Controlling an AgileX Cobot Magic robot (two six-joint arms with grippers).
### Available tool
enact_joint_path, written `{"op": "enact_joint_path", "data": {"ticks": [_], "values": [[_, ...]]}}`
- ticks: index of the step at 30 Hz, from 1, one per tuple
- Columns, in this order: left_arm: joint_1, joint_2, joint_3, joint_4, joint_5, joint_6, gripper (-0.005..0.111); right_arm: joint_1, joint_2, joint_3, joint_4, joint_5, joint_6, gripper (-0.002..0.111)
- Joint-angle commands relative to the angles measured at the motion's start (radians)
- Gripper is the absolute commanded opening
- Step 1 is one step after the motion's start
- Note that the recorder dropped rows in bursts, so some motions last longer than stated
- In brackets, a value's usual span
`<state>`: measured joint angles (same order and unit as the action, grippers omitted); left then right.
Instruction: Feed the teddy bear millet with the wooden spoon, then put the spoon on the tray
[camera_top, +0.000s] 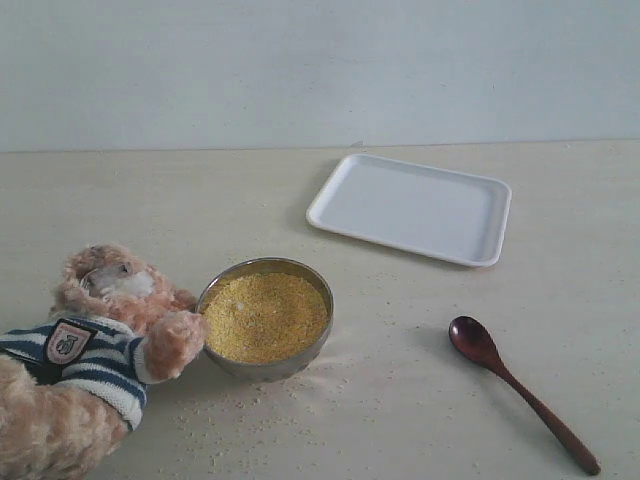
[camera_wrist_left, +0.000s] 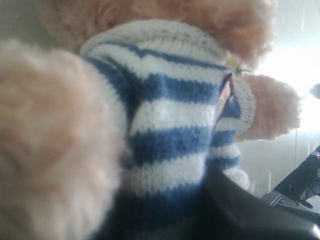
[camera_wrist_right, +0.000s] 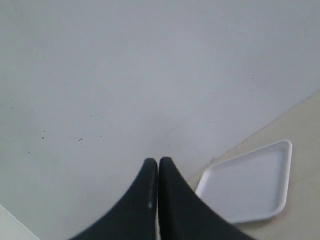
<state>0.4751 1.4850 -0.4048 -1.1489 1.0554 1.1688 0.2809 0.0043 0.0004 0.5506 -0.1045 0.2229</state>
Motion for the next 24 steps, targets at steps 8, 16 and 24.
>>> {"op": "enact_joint_path", "data": {"ticks": [8,16,24], "values": [[0.002,-0.008,-0.003,-0.012,0.016,0.003,0.005,-0.002,0.154,-0.319,-0.073,0.449,-0.355,0.000],[0.002,-0.008,-0.003,-0.012,0.016,0.003,0.005,-0.002,0.592,-0.541,-0.260,0.688,-0.579,0.030],[0.002,-0.008,-0.003,-0.012,0.016,0.003,0.005,-0.002,0.931,-0.493,-0.193,0.460,-0.584,0.053]]}}
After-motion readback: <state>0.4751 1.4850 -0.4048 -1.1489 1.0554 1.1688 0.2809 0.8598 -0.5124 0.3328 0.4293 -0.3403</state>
